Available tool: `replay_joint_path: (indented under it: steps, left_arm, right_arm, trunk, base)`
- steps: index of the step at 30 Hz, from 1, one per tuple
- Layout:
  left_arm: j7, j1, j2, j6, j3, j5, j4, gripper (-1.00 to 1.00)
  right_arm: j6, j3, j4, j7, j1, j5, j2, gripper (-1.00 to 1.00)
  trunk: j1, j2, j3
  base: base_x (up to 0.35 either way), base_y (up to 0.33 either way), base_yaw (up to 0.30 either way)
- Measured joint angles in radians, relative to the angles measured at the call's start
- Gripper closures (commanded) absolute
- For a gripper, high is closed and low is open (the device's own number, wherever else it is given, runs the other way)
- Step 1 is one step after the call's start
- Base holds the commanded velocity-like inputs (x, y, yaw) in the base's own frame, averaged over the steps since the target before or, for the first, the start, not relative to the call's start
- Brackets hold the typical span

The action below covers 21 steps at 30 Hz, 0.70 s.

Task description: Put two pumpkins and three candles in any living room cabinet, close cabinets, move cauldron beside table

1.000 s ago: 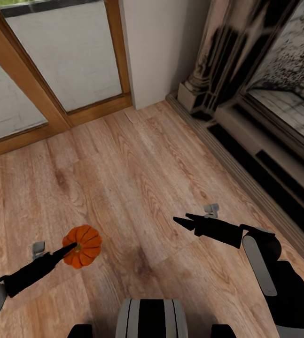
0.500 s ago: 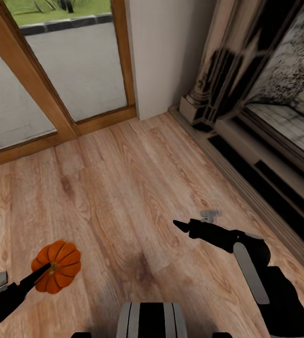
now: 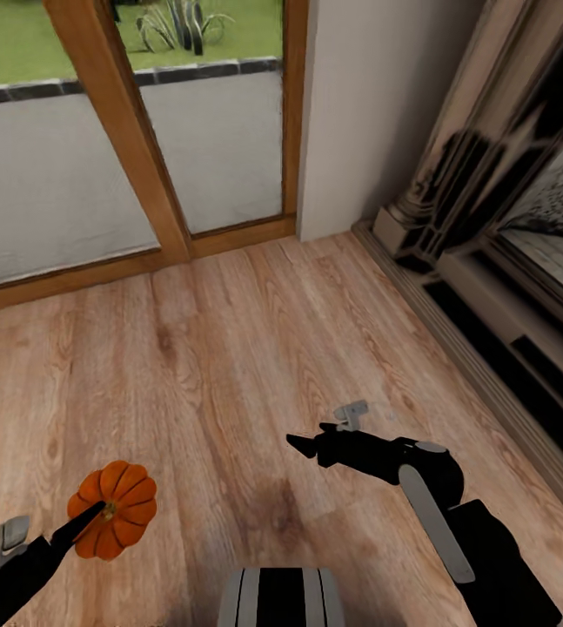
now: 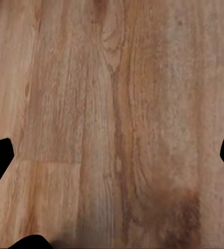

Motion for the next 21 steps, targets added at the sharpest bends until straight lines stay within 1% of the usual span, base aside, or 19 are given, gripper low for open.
replay_joint_path:
  steps: [4, 6, 8, 9, 12, 13, 15, 17, 18, 19, 21]
  left_arm:
    - [0.004, 0.013, -0.01, -0.004, 0.004, -0.007, 0.007, 1.0]
    - [0.013, 0.015, -0.018, -0.004, 0.003, -0.005, 0.012, 1.0]
    - [0.015, 0.025, -0.035, -0.005, 0.005, -0.002, 0.004, 1.0]
    - [0.013, 0.03, -0.037, -0.01, 0.005, -0.001, 0.0, 1.0]
    - [-0.015, 0.045, -0.043, -0.02, 0.007, 0.013, -0.037, 1.0]
    - [-0.028, 0.049, -0.046, -0.025, 0.006, 0.011, -0.046, 1.0]
    - [-0.04, 0.055, -0.052, -0.031, 0.007, 0.007, -0.053, 1.0]
    - [-0.055, 0.074, -0.056, -0.033, 0.007, 0.012, -0.069, 1.0]
    - [-0.066, 0.083, -0.058, -0.033, 0.008, 0.014, -0.08, 1.0]
    - [-0.071, 0.086, -0.058, -0.035, 0.01, 0.013, -0.084, 1.0]
    - [-0.08, 0.094, -0.059, -0.037, 0.029, 0.01, -0.089, 1.0]
  right_arm:
    - [0.003, 0.024, 0.0, -0.002, -0.002, 0.001, 0.0, -1.0]
    - [0.004, 0.034, 0.0, -0.003, -0.001, 0.001, 0.0, -1.0]
    - [0.005, 0.048, 0.0, -0.01, -0.001, 0.002, 0.0, -1.0]
    - [0.005, 0.05, 0.0, -0.015, -0.001, 0.002, 0.0, -1.0]
    - [0.005, 0.057, 0.0, -0.039, -0.003, 0.001, 0.0, -1.0]
    - [0.005, 0.062, 0.0, -0.044, -0.003, 0.001, 0.003, -1.0]
    - [0.007, 0.094, 0.0, -0.048, -0.002, 0.0, 0.016, -1.0]
    - [0.01, 0.161, 0.0, -0.051, 0.0, -0.001, 0.029, -1.0]
    - [0.011, 0.185, 0.0, -0.053, 0.001, 0.0, 0.033, -1.0]
    - [0.011, 0.194, 0.0, -0.054, 0.001, 0.001, 0.034, -1.0]
    - [0.011, 0.209, 0.0, -0.055, 0.001, 0.001, 0.036, -1.0]
  trunk:
    - [-0.002, 0.001, 0.015]
    - [-0.003, 0.001, 0.023]
    - [-0.004, 0.002, 0.031]
    - [-0.004, 0.002, 0.035]
    - [-0.005, 0.003, 0.046]
    - [-0.006, 0.003, 0.05]
    - [-0.007, 0.003, 0.058]
    - [-0.008, 0.004, 0.066]
    - [-0.008, 0.004, 0.07]
    - [-0.009, 0.004, 0.073]
    - [-0.009, 0.005, 0.081]
  base:
    - [0.0, 0.0, 0.3]
    - [0.0, 0.0, 0.3]
    - [0.0, 0.0, 0.3]
    - [0.0, 0.0, 0.3]
    - [0.0, 0.0, 0.3]
    - [0.0, 0.0, 0.3]
    - [0.0, 0.0, 0.3]
    - [0.0, 0.0, 0.3]
    - [0.0, 0.0, 0.3]
    - [0.0, 0.0, 0.3]
    - [0.0, 0.0, 0.3]
